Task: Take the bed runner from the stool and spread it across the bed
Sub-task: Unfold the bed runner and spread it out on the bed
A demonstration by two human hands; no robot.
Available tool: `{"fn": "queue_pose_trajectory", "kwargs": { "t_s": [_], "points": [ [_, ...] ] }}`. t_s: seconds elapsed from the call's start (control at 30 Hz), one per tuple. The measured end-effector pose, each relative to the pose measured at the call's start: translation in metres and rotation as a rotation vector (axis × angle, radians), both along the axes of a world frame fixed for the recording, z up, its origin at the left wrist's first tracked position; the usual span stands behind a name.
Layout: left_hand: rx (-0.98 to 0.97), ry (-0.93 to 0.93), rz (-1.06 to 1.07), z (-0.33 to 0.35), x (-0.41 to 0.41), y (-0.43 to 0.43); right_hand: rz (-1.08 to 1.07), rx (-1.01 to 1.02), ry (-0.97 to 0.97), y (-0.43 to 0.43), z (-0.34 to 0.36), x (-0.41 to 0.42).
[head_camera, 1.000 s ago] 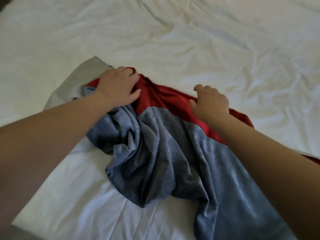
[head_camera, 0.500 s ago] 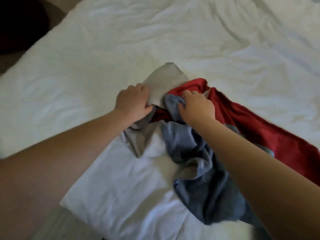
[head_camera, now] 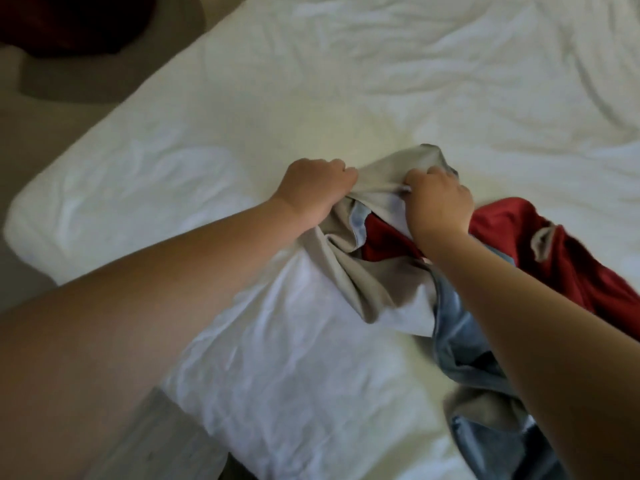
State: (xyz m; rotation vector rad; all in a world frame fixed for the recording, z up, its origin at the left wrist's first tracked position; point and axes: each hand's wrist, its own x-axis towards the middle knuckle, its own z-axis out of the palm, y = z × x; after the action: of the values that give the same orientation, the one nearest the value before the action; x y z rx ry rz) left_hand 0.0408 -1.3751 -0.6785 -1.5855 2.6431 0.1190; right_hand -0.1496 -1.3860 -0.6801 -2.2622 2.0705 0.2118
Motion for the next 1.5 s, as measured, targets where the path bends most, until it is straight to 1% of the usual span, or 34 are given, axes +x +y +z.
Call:
{"fn": "queue_pose_trajectory", "kwargs": {
  "t_s": [0.13, 0.27, 0.4, 0.47, 0.6, 0.7, 0.77, 0.83, 0.9, 1.0, 1.07, 1.13, 1.23, 1.33, 1.43, 1.5],
  "points": [
    [0.013, -0.057, 0.104, 0.002, 0.066, -0.004, 0.105, -0.02, -0.072, -0.02, 0.004, 0.071],
    [-0.01, -0.082, 0.223, 0.007, 0.128, -0.002, 0.181, 0.022, -0.185, -0.02, 0.013, 0.131],
    [-0.035, -0.125, 0.335, 0.011, 0.17, 0.006, 0.322, 0.072, -0.202, -0.006, 0.015, 0.154],
    [-0.054, -0.132, 0.357, 0.011, 0.176, 0.01, 0.335, 0.088, -0.221, 0.004, 0.01, 0.146],
    [-0.109, -0.11, 0.356, 0.013, 0.16, 0.016, 0.282, 0.115, -0.197, 0.024, 0.003, 0.104],
    [-0.165, -0.096, 0.288, 0.017, 0.136, 0.02, 0.203, 0.127, -0.155, 0.036, 0.006, 0.066],
    [-0.17, -0.069, 0.25, 0.023, 0.112, 0.027, 0.139, 0.122, -0.128, 0.044, 0.012, 0.041],
    [-0.135, -0.033, 0.213, 0.03, 0.083, 0.036, 0.125, 0.099, -0.084, 0.056, 0.02, 0.019],
    [-0.078, -0.031, 0.106, 0.033, 0.054, 0.046, 0.118, 0.073, -0.092, 0.071, 0.03, -0.001],
    [0.019, -0.131, -0.114, 0.033, 0.017, 0.057, 0.122, 0.065, -0.13, 0.097, 0.041, -0.027],
    [0.052, -0.168, -0.14, 0.033, 0.0, 0.06, 0.164, 0.049, -0.111, 0.111, 0.042, -0.042],
    [0.081, -0.127, -0.101, 0.032, -0.012, 0.062, 0.159, 0.034, -0.099, 0.122, 0.039, -0.053],
    [0.172, -0.103, -0.138, 0.03, -0.026, 0.065, 0.077, 0.016, -0.171, 0.136, 0.033, -0.058],
    [0.256, -0.153, -0.159, 0.027, -0.028, 0.068, 0.097, 0.009, -0.257, 0.148, 0.027, -0.049],
    [0.266, -0.15, -0.136, 0.025, -0.016, 0.064, 0.157, 0.005, -0.303, 0.152, 0.025, -0.028],
    [0.237, -0.165, -0.127, 0.025, 0.0, 0.058, 0.176, -0.009, -0.312, 0.147, 0.024, -0.005]
  ]
}}
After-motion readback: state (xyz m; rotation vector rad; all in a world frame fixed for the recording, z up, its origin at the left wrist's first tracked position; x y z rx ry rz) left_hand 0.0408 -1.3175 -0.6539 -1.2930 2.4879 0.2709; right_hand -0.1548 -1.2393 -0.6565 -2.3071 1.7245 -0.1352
